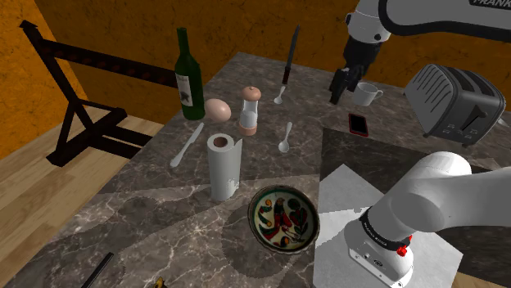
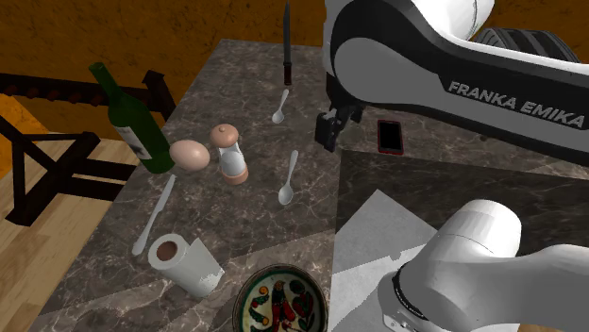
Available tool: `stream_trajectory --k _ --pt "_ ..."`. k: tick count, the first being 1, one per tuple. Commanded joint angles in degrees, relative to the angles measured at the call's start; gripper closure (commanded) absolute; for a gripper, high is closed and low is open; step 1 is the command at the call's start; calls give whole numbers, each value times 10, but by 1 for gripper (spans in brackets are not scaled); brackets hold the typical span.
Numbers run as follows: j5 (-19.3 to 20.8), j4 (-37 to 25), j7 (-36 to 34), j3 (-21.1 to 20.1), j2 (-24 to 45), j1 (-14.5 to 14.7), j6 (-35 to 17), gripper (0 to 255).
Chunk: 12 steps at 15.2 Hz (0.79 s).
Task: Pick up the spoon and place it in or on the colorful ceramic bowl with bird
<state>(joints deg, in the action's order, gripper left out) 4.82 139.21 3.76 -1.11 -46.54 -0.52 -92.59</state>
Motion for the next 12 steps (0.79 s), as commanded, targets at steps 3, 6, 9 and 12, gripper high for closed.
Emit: stream_trajectory --k 3,6,9,12 --pt "-23 14 -56 -6 27 -15 -36 0" --pt "-57 32 -135 -14 71 -36 -92 0" --pt "-91 45 -209 -20 121 -55 -153 0" --pt "-125 55 -278 -24 174 -71 -216 0"
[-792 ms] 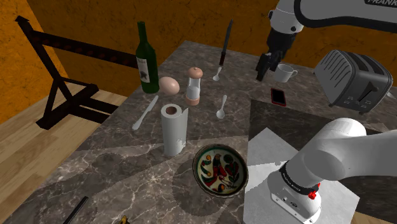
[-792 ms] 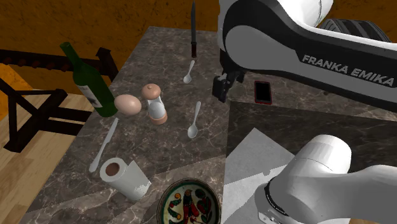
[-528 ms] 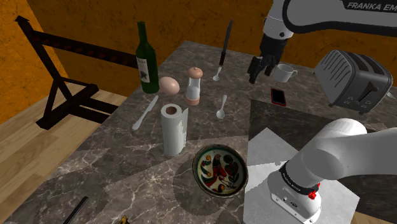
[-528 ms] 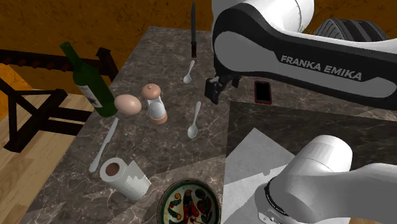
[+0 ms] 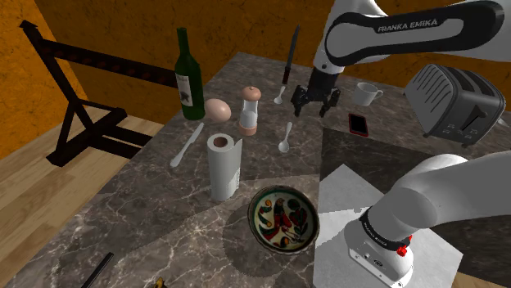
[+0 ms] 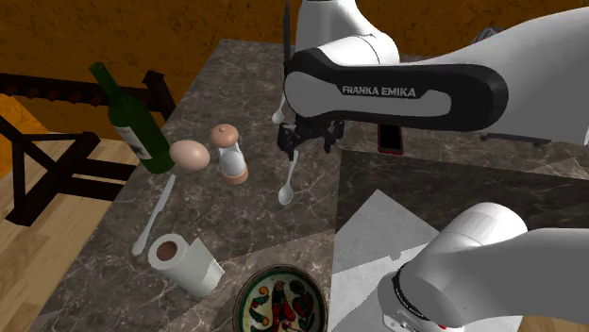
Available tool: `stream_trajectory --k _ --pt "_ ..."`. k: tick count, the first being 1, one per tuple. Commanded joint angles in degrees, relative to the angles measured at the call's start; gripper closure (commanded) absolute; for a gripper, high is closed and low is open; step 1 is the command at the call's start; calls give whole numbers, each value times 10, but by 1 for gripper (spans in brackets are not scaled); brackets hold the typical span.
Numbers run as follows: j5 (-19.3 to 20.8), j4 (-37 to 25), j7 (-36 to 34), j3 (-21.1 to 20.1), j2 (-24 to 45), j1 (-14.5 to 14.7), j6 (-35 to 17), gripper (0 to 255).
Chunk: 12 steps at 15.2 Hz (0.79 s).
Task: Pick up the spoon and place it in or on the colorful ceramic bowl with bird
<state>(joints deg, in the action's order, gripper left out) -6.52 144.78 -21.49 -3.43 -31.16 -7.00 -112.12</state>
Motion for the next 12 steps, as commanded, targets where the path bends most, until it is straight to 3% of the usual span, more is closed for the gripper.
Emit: stream_trajectory --k 1,7,12 --pt "-24 1 -47 -2 39 -10 -43 0" --pt "-101 5 -157 -1 155 -30 -172 0" --pt "-112 21 -151 -5 181 -24 -216 0"
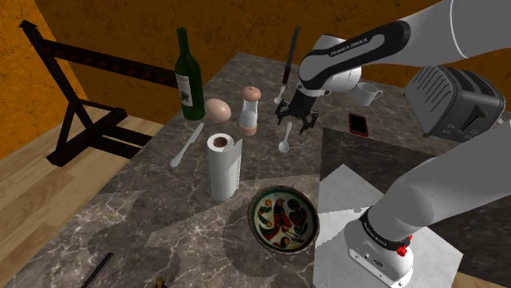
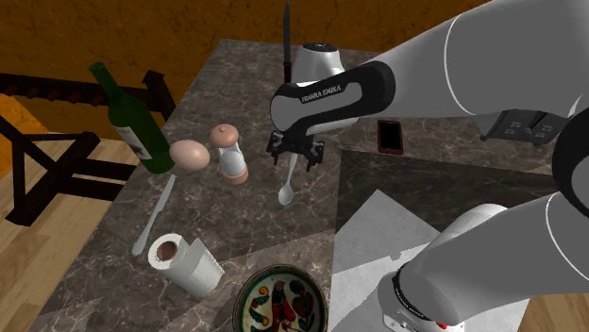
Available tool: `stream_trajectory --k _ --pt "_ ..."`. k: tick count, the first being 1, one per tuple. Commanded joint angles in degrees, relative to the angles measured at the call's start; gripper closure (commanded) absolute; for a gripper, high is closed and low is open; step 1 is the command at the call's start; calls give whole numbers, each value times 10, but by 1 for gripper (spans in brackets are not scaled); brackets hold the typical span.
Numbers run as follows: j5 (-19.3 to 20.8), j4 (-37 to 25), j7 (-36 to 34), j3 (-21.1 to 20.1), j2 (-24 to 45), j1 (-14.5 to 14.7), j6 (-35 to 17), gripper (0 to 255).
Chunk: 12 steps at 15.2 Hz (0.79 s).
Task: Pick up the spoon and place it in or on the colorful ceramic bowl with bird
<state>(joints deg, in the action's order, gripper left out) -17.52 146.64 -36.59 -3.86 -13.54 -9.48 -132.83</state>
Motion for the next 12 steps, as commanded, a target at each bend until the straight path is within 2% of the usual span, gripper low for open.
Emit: stream_trajectory --k 1,3,11,12 --pt "-5 5 1 -2 11 2 -17 0" --pt "-9 9 3 -4 21 5 -31 0" --pt "-9 9 3 -4 20 4 -31 0" --pt "-9 9 3 -4 20 4 -31 255"
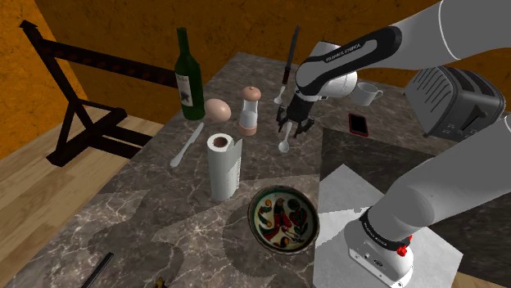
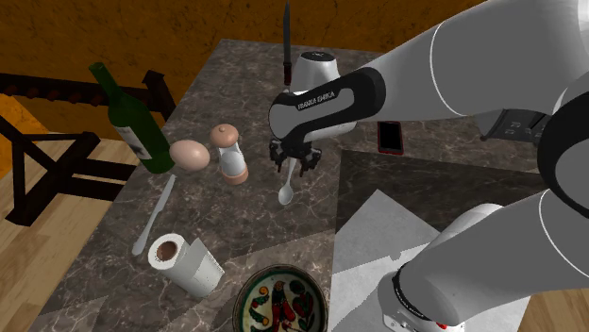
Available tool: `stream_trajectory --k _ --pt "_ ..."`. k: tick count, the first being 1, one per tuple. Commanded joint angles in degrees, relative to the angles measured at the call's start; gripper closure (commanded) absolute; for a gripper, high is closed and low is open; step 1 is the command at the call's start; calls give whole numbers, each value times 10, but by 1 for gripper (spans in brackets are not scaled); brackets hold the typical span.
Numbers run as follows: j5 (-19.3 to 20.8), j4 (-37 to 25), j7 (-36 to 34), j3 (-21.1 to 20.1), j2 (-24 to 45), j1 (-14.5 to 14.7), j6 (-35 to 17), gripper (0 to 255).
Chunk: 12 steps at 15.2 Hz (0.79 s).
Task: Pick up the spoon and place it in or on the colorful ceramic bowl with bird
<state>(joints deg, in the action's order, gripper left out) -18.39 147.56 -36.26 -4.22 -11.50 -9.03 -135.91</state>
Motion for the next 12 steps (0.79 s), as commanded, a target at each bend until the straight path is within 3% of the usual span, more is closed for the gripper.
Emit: stream_trajectory --k 1,9,12 --pt "0 0 0 0 0 0 0 255" --pt "0 0 0 0 0 0 0 255" --pt "7 -9 -8 1 -18 -2 26 255"
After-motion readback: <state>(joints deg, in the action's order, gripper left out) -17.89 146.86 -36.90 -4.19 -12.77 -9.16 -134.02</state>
